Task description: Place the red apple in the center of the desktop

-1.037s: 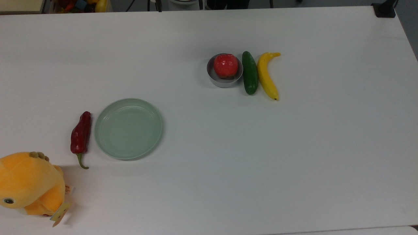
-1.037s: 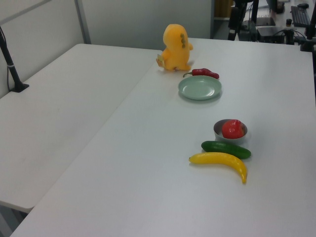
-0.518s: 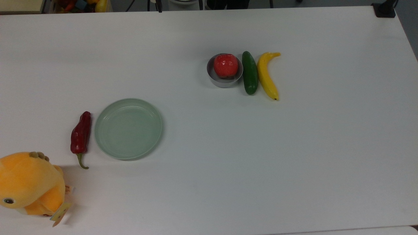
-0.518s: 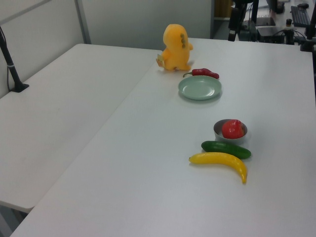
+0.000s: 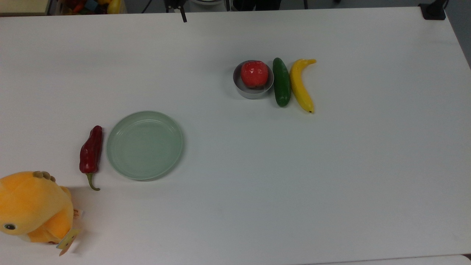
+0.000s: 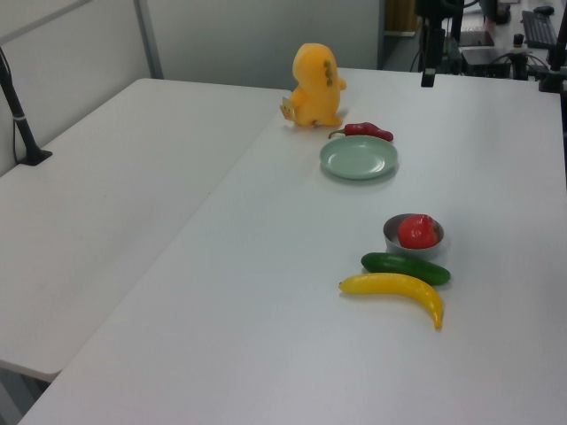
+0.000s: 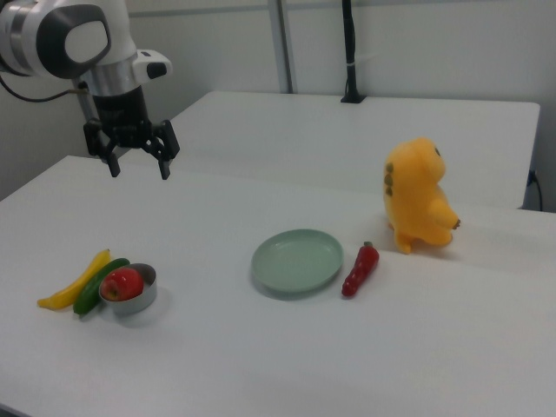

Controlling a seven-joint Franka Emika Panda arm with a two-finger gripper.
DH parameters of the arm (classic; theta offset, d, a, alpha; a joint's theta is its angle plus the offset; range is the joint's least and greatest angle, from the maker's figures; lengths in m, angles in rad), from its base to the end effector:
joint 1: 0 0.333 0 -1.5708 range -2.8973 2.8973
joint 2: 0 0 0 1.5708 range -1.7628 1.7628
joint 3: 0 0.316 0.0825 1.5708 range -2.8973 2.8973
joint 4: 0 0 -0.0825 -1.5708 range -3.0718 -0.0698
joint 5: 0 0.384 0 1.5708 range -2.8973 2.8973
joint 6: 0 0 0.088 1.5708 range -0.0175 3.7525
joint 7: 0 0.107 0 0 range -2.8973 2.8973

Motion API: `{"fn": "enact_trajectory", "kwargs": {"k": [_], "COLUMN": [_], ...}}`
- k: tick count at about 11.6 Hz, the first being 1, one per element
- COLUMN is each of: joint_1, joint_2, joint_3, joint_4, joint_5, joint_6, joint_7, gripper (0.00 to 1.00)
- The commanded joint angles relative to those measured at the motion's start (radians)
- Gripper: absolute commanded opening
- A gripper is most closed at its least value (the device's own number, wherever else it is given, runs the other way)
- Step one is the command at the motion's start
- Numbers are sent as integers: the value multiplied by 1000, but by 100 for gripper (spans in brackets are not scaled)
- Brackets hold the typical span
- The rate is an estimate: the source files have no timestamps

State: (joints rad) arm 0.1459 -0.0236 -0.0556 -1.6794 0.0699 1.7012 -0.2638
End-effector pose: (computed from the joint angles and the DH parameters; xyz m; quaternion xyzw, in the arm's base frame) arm 0.5546 0.0565 0.5978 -0.9842 -0.1723 -0.0256 0.0333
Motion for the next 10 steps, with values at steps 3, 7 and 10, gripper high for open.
{"fn": "enact_trajectory", "kwargs": {"k": [3, 7, 10], "joint_1": [11, 30, 35], "joint_2": [-7, -6, -6], "joint_3": [85, 122, 140], "joint_4": [-100, -212, -304], "joint_5": [1, -1, -21], "joint_6": [1, 52, 144], "joint_7": [-38, -40, -41], "gripper": [100, 100, 100]}}
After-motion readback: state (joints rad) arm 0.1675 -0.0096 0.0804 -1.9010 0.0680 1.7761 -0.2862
